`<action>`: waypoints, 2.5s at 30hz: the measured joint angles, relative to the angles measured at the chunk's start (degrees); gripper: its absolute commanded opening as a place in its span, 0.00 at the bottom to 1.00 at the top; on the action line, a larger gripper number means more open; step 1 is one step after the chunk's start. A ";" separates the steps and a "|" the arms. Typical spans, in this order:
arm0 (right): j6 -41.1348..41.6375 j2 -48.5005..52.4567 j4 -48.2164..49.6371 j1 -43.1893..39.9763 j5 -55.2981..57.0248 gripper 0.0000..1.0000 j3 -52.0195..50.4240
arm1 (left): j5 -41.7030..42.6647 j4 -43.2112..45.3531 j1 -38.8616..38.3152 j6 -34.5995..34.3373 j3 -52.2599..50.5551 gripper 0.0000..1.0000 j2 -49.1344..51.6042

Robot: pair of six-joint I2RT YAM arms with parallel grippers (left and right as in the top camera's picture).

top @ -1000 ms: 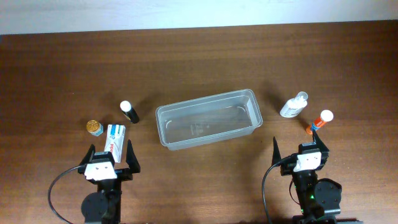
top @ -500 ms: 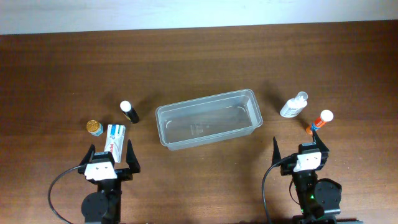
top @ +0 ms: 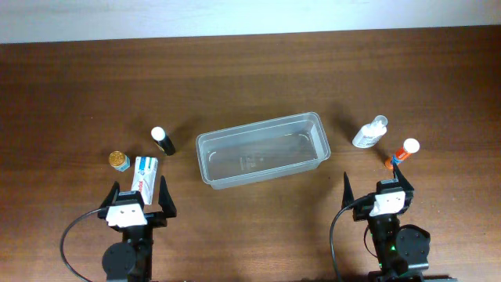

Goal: Pack container

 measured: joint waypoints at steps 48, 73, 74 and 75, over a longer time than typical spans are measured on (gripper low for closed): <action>9.77 108.91 -64.50 -8.96 0.00 0.85 94.27 | 9.11 -45.90 0.00 -1.53 75.12 1.00 87.76; 9.88 111.30 -62.60 -8.96 -0.74 0.20 94.27 | 9.11 -45.90 0.00 -1.53 75.12 0.99 87.76; 9.81 111.27 -62.58 -8.96 -0.85 0.20 94.27 | 9.14 -45.90 0.00 -1.53 75.12 0.99 87.76; 9.79 111.19 -62.60 -8.96 -0.90 0.20 94.29 | 9.14 -45.90 0.00 -1.55 75.12 1.00 87.76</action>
